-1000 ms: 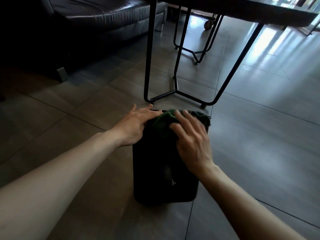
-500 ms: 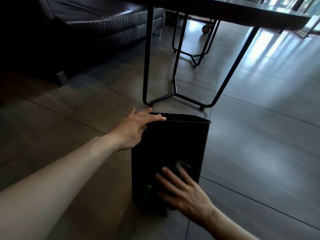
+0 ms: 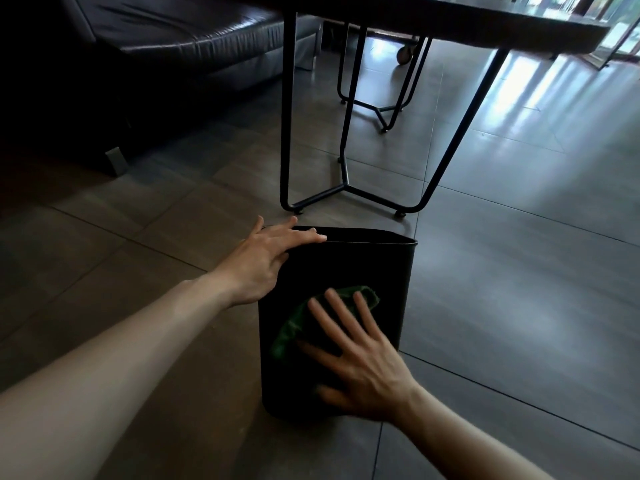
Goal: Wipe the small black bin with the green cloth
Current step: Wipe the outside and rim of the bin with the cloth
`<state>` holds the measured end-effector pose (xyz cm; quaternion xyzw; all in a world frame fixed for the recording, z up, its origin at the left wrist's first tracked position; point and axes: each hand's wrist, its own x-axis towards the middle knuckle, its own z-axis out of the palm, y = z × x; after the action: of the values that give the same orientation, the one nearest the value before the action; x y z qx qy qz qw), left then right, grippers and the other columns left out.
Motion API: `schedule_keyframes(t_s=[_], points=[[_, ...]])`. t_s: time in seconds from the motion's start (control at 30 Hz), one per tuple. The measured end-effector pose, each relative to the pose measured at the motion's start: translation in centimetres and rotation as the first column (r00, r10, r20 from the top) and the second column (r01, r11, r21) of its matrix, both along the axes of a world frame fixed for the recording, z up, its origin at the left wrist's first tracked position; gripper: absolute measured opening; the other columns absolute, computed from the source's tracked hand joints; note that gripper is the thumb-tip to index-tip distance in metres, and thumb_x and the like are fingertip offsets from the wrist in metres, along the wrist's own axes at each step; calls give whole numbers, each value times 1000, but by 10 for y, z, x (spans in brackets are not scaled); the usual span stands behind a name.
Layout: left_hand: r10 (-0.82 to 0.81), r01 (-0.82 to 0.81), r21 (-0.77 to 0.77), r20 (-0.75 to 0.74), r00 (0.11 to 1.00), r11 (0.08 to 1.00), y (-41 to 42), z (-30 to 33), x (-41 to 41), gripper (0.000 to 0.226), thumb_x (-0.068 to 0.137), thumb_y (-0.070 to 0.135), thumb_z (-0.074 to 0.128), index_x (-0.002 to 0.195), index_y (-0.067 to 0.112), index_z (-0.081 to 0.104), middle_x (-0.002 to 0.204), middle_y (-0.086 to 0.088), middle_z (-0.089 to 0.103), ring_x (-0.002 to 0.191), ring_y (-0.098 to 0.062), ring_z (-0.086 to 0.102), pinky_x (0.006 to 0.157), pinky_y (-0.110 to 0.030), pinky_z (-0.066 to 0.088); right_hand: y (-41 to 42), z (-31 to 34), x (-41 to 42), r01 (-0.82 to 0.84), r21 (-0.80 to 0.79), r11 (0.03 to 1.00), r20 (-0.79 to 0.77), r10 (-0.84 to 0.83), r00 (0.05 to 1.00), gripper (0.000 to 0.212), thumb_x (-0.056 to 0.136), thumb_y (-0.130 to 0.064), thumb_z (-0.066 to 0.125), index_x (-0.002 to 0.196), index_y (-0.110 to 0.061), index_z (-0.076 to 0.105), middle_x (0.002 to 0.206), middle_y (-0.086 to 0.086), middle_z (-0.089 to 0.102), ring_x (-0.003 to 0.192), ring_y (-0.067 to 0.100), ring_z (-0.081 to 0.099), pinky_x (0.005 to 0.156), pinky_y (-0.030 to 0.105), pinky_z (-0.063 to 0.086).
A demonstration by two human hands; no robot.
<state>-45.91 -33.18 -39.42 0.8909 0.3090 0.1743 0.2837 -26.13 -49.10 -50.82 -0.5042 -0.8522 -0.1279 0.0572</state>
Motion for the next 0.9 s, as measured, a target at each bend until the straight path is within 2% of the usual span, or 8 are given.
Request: schedule_keyframes(t_s=[0.07,0.23,0.37,0.5,0.6,0.73,0.83,0.9], points=[[2,-2,0,3,1000,1000,0,0,1,49,105,10,42,144,39,49,155,15,44,154,-9,20,126,-50,-3,-15,-20,-3,-37,-36,999,78,40,996,64,88,-57,57,146,-32,48,173,15,4,158,45,2,123,70,4],[9,-9,-7,-3,1000,1000,0,1,0,49,106,9,41,145,39,48,155,15,44,154,-9,20,126,-50,-4,-23,-28,6,-122,-30,992,161,125,979,41,93,-26,61,134,-29,56,173,14,6,158,44,3,121,70,15],[42,-42,-1,-9,999,999,1,2,1,53,105,3,41,146,37,48,155,15,44,153,-8,22,126,-49,-3,-7,10,28,-106,101,989,6,106,994,16,105,-19,59,117,-18,68,165,16,35,154,40,27,117,58,37],[46,-46,-3,-6,999,999,1,2,1,56,104,1,41,146,39,47,155,16,44,153,-6,20,127,-46,-4,27,59,47,187,239,953,-262,-123,957,26,103,-15,61,128,-10,69,158,19,45,150,41,35,114,60,42],[56,-56,5,-9,998,998,2,2,1,59,103,-1,42,146,38,46,154,16,44,153,-7,20,127,-47,-4,42,69,35,305,228,925,-324,-223,919,38,101,-12,56,139,-9,62,162,20,38,153,42,28,116,62,38],[51,-51,14,-14,999,999,1,1,2,61,102,-4,41,145,39,47,154,17,45,153,-8,21,127,-51,-2,26,42,15,215,125,968,-242,-181,953,64,88,-23,56,150,-11,50,169,19,20,158,39,10,123,64,22],[45,-45,16,-4,999,999,0,0,1,58,103,-2,42,145,39,48,154,17,45,153,-8,21,126,-51,-2,7,19,10,78,55,995,-136,-70,988,67,95,-51,58,152,-16,48,172,15,15,159,37,9,126,61,18],[35,-35,15,0,999,999,-1,0,1,57,104,1,42,144,40,48,154,18,45,153,-7,21,127,-50,-2,-5,2,6,-26,51,998,-3,26,1000,56,100,-47,57,148,-19,50,171,15,16,159,38,11,124,61,23]])
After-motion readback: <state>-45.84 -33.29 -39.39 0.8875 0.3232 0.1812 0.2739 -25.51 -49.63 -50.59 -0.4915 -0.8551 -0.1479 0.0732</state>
